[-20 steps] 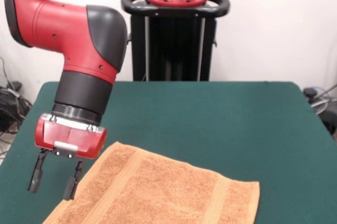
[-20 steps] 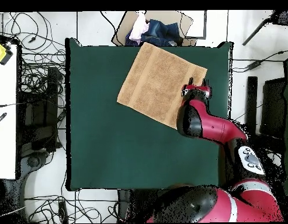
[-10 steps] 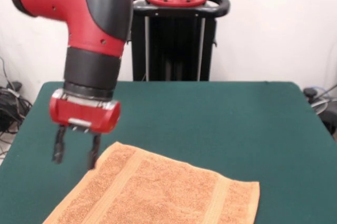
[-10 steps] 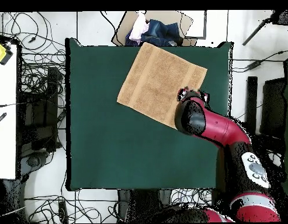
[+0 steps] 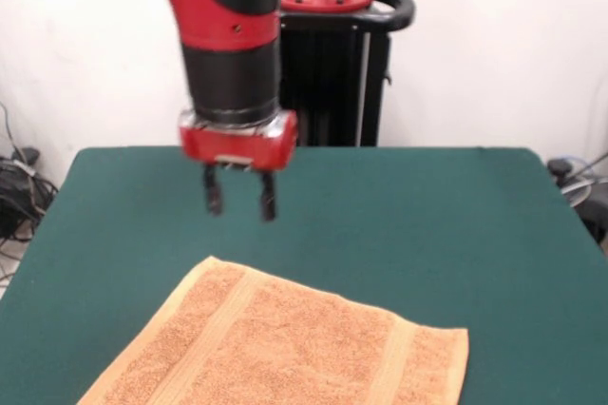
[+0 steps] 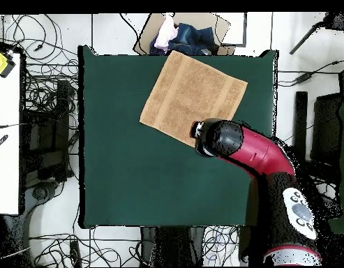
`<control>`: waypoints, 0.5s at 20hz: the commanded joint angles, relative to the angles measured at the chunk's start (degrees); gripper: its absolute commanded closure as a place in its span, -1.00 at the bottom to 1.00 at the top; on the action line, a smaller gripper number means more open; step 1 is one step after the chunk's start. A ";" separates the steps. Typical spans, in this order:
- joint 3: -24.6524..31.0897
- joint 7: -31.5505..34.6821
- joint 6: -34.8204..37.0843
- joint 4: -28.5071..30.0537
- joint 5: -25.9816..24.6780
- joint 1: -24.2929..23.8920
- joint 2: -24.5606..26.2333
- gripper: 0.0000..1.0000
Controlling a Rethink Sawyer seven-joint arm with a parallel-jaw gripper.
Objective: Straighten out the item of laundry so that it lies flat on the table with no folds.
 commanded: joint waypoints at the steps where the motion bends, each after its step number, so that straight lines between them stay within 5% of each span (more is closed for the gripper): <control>1: -2.05 17.53 7.18 4.90 5.34 2.64 -3.19 -1.00; 10: -1.00 13.00 -1.37 0.91 4.21 -0.19 3.33 -1.00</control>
